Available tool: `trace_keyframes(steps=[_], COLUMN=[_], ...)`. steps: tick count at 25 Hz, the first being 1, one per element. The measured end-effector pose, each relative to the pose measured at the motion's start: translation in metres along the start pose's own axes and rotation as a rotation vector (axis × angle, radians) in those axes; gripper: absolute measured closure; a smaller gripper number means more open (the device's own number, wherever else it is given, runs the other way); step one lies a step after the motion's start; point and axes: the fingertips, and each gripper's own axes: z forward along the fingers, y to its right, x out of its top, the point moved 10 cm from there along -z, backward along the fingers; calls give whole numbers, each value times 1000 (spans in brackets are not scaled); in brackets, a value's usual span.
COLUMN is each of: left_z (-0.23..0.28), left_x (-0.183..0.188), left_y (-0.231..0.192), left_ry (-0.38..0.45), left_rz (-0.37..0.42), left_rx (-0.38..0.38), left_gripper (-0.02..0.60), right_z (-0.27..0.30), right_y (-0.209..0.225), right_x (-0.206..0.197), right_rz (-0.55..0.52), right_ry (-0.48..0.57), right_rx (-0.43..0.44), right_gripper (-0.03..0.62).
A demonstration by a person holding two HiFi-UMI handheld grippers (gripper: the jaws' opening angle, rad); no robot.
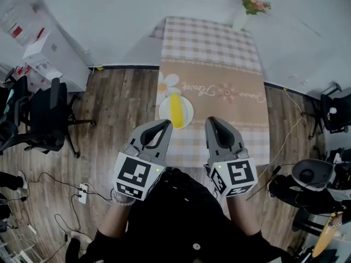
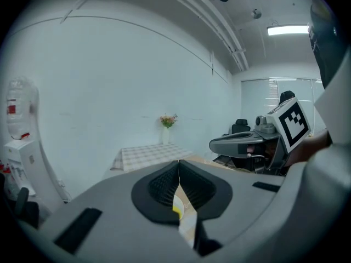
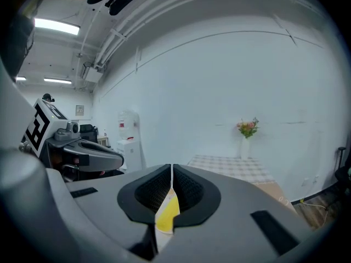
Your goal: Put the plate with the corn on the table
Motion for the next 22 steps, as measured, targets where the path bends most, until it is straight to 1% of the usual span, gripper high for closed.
trace_keyframes(steps=[9,13,22], left_z=[0,0,-1], left_x=[-2,-4,-9], left_y=[-4,-8,-11], left_ry=[-11,-16,-26], left_rz=[-6,-28,-41], left_rx=[3,12,12], left_gripper=[566,565,566], right_z=[4,6,7], right_y=[-3,-4,-8], right_x=[-3,-1,-3], right_rz=[-21,-21,-20], right_ry=[-14,-16,-23], right_rx=[-4,-4,-3], right_gripper=[548,548,548])
